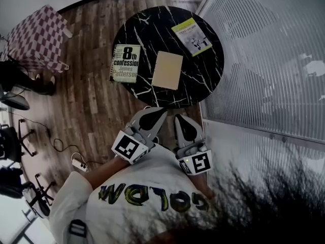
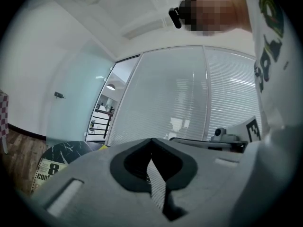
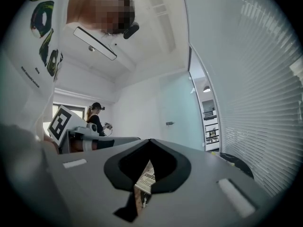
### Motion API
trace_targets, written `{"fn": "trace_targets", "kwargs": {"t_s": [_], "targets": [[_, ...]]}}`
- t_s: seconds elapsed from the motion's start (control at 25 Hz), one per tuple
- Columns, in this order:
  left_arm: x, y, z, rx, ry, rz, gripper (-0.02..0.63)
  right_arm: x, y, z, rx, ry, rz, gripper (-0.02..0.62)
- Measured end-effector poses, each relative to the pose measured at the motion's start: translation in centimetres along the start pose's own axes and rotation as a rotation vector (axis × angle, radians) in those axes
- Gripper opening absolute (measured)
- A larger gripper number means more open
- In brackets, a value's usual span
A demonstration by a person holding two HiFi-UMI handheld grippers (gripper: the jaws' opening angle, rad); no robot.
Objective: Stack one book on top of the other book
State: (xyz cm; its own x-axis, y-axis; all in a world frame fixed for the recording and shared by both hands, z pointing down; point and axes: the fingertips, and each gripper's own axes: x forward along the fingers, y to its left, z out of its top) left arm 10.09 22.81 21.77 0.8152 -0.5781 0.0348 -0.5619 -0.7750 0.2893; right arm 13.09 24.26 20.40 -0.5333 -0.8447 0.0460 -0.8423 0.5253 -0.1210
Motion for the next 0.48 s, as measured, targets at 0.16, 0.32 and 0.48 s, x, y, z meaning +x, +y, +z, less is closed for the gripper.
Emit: {"fn": "trace_targets", "kwargs": {"t_s": [0.16,0.32,0.48], "targets": [[1.8,3.0,1.5,0.007,-0.003,-0.019,0.003,3.7,-1.7,1.0,-0.007,-0.011,-0.015,0.002],[3.2,5.6,2.4,0.0,0.005,-0.033,0.003,6.7,-2.7,1.8,-0.019,-0.01,-0.021,0.002],[4.3,7.4,2.6,0.002,0.02,-0.063,0.003,8.8,-3.7,1.9,-0.023,-0.002,-0.041,0.002]]}}
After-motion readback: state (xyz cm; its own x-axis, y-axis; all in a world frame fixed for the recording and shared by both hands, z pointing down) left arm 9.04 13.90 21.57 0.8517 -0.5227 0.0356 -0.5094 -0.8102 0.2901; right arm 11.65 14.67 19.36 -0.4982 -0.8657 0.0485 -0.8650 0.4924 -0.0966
